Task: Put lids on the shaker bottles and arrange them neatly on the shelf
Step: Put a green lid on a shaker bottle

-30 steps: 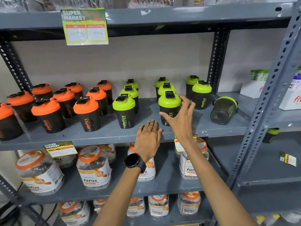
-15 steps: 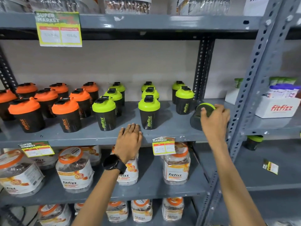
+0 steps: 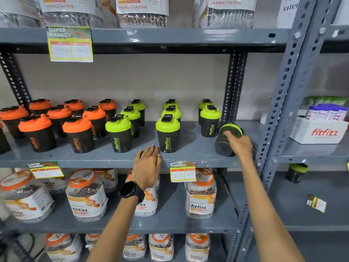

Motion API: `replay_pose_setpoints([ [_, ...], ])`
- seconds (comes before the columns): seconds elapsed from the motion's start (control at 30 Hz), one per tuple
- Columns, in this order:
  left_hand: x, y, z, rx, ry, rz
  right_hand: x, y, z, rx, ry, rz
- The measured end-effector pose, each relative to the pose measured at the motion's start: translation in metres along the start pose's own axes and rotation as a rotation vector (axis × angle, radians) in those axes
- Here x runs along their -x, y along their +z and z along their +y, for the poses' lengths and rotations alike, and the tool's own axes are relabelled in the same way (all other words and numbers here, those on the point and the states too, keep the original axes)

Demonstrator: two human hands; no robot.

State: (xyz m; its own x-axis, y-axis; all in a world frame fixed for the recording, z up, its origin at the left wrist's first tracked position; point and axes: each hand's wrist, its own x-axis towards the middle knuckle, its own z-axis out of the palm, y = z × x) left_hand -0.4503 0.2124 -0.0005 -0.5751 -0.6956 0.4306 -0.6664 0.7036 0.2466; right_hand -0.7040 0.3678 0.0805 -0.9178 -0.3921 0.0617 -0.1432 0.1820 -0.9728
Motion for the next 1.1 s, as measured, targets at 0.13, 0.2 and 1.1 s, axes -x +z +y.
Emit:
replay_pose_setpoints([
  [0.13,0.001,0.000,0.000,0.001,-0.007,0.005,0.015,0.000,0.007,-0.108,-0.071,0.004],
  [0.2,0.001,0.000,0.001,0.001,-0.008,0.006,0.024,0.003,0.012,-0.102,-0.170,0.022],
  [1.1,0.000,0.009,-0.005,0.017,0.017,0.051,0.044,0.052,0.045,-0.009,-0.493,0.211],
])
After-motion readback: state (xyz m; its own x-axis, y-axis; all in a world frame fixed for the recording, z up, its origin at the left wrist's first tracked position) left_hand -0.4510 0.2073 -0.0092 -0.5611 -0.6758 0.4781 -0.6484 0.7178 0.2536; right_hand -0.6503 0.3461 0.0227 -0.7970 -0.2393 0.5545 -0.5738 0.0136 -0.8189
